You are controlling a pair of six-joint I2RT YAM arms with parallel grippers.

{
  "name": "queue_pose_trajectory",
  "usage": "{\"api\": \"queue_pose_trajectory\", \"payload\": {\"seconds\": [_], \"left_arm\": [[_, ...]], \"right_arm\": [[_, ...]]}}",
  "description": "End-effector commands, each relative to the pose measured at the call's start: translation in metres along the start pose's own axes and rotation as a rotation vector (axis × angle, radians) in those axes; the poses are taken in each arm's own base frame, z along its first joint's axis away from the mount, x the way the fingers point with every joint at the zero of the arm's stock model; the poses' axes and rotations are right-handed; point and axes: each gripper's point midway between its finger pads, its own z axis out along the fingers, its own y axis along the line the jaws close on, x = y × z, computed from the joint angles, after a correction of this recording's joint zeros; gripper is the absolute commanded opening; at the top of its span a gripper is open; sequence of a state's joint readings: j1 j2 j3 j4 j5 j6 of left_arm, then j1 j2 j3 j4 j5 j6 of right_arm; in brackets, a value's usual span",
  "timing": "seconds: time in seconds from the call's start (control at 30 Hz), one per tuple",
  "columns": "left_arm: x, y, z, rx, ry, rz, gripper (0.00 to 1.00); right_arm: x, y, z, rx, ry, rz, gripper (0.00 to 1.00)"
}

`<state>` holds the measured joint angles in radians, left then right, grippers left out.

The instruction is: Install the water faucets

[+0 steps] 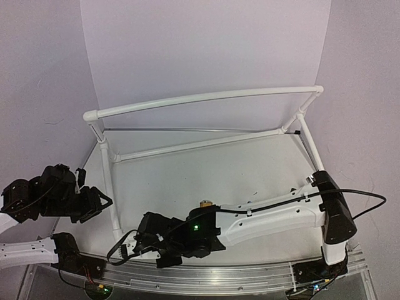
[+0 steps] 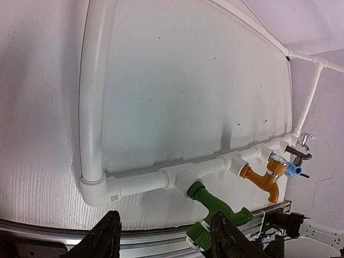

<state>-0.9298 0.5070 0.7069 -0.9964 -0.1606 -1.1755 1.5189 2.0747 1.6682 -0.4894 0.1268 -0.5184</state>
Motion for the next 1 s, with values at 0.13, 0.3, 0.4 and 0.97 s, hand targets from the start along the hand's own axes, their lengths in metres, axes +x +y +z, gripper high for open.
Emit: {"api": "queue_pose_trajectory", "payload": {"seconds": [0.13, 0.3, 0.4, 0.97], "left_arm": [[-0.010, -0.011, -0.013, 0.048, -0.041, 0.010, 0.58], [-0.010, -0.010, -0.014, 0.049, -0.044, 0.009, 0.58], [-0.010, -0.010, -0.014, 0.048, -0.044, 0.010, 0.58], [0.006, -0.015, -0.009, 0.073, 0.041, 0.107, 0.55]], "right_arm": [[-0.021, -0.058, 0.007, 0.241, 0.019, 0.053, 0.00], [-0.030, -0.075, 0.000, 0.310, 0.015, 0.072, 0.00], [-0.027, -0.088, -0.001, 0.354, 0.032, 0.082, 0.00], [-0.027, -0.091, -0.033, 0.217, -0.071, 0.159, 0.00]]}}
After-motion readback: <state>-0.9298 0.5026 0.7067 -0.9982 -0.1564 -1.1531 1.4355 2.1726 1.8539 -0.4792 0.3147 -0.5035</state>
